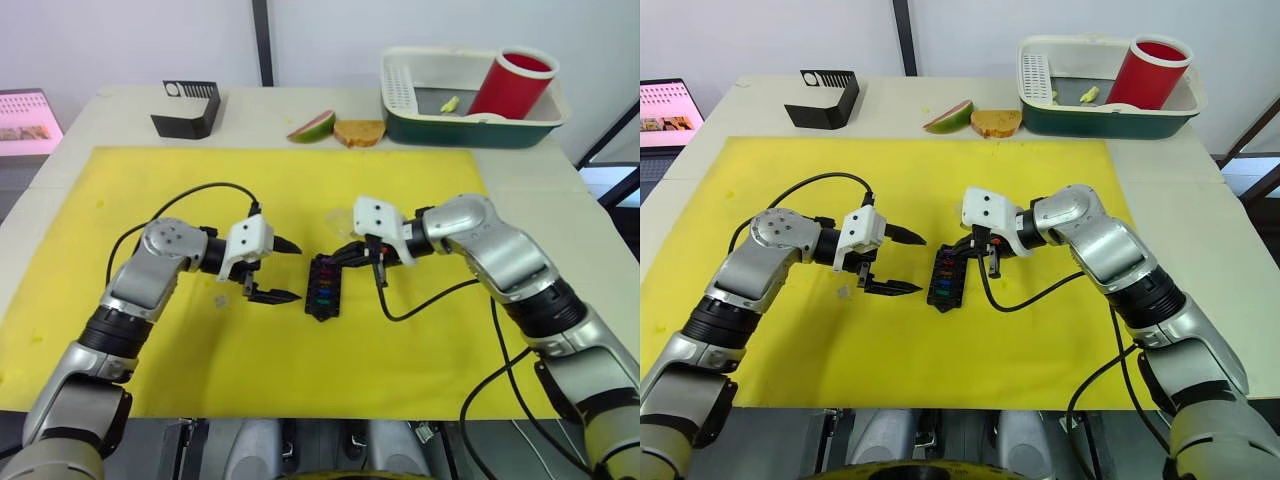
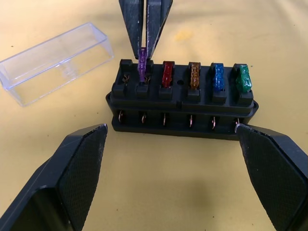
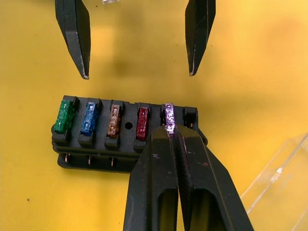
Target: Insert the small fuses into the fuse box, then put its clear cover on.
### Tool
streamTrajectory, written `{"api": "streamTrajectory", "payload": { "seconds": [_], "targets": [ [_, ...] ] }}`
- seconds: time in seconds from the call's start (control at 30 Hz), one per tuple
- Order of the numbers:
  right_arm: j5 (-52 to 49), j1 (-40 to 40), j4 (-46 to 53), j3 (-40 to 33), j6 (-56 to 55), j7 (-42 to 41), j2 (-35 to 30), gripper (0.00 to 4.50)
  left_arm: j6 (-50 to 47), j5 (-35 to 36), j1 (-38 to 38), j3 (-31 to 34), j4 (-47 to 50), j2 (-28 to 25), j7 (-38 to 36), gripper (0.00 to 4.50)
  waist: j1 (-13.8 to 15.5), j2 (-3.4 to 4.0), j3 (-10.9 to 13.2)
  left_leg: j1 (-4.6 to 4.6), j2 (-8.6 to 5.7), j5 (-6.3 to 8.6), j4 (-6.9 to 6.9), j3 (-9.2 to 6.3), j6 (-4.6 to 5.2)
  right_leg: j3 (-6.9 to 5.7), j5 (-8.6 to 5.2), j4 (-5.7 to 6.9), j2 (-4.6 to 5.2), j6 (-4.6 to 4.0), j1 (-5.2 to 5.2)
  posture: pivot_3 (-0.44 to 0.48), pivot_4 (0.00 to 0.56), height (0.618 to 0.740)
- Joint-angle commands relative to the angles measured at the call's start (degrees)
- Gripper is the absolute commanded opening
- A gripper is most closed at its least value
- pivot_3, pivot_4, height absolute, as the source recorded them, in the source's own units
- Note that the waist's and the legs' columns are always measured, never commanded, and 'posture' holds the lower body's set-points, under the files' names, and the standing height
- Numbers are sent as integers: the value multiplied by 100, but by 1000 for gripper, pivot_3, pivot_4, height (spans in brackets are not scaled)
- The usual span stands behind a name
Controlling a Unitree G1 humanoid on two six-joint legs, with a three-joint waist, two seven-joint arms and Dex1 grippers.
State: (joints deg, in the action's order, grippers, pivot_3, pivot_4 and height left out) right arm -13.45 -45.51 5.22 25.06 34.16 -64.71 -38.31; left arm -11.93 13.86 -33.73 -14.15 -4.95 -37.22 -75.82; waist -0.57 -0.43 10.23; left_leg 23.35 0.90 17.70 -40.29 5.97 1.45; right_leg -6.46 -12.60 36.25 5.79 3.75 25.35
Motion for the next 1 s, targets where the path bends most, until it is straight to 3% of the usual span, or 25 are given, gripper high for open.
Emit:
{"api": "streamTrajectory", "payload": {
  "seconds": [0.03, 1.0],
  "targets": [
    [13, 10, 165, -149, 0, -112, -28, 0, 85, -20, -22, 56, 134, -9, 1, 4480, 0, 0, 0, 0, 0, 0, 0, 0, 0, 0, 0, 0, 0, 0, 0, 0, 150, 740],
    [56, -45, 169, -373, 242, -124, 117, 0, 128, -83, -19, 40, 146, 62, -7, 4480, -1, 0, 0, -1, 0, 0, -1, 0, 0, 0, 0, 1, 0, 0, -1, 0, 150, 740]
  ]
}}
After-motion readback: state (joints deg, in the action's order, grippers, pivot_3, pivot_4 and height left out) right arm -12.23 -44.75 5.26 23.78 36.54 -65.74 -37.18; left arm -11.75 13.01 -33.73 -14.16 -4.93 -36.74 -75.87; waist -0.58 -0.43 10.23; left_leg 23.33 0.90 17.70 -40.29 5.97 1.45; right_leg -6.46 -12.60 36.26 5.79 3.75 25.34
